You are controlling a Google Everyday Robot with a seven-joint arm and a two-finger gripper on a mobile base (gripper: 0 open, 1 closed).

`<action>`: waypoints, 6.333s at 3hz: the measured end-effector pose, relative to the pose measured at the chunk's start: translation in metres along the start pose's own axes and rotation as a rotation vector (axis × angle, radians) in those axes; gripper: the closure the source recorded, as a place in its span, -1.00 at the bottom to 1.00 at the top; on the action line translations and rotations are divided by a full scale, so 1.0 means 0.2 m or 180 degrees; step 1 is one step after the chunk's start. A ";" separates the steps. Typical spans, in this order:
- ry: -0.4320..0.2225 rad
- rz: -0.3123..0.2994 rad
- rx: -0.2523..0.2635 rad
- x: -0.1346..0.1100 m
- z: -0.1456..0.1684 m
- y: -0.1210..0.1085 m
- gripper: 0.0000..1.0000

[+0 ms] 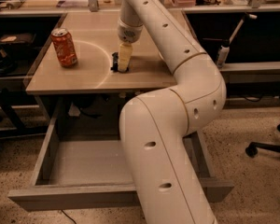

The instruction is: Place rxbar blueberry into top drawer

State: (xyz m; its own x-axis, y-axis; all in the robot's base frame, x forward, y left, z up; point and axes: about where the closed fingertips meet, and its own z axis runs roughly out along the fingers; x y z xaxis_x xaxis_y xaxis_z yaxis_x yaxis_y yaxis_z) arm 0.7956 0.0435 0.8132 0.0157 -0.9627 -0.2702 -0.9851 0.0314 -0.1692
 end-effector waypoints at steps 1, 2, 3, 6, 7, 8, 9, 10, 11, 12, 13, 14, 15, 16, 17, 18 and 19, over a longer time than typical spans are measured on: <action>0.0000 0.0001 0.0001 0.00 -0.01 0.00 1.00; -0.0017 0.0097 0.0033 0.08 -0.12 0.04 1.00; -0.0139 0.0192 0.0187 0.14 -0.37 0.13 1.00; -0.0331 0.0250 0.0235 0.18 -0.57 0.42 1.00; -0.0325 0.0409 0.0332 0.19 -0.70 0.58 1.00; -0.0304 0.0630 0.0158 0.19 -0.71 0.88 1.00; -0.0163 0.0631 -0.0021 0.24 -0.58 0.98 1.00; -0.0163 0.0632 -0.0022 0.24 -0.58 0.98 1.00; -0.0221 0.0813 -0.0153 0.26 -0.47 1.10 1.00; -0.0364 0.1169 -0.0428 0.29 -0.25 1.31 1.00; -0.0446 0.1428 -0.0694 0.32 -0.03 1.48 1.00; -0.0447 0.1429 -0.0694 0.32 -0.03 1.48 1.00; -0.0578 0.1515 -0.0649 0.28 0.08 1.48 1.00; -0.0839 0.1552 -0.0548 0.16 0.23 1.45 1.00; -0.0974 0.1579 -0.0569 0.07 0.35 1.46 1.00; -0.1011 0.1586 -0.0666 0.03 0.49 1.51 1.00; -0.0961 0.1564 -0.0718 0.00 0.63 1.52 1.00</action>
Offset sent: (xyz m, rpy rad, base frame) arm -0.1405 -0.0536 -0.0143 -0.0082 0.0755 -0.0508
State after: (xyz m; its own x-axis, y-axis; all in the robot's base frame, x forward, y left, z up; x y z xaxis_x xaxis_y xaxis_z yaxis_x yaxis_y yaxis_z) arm 0.5188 0.0868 0.6414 -0.4336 -0.7305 -0.5276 -0.9009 0.3623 0.2388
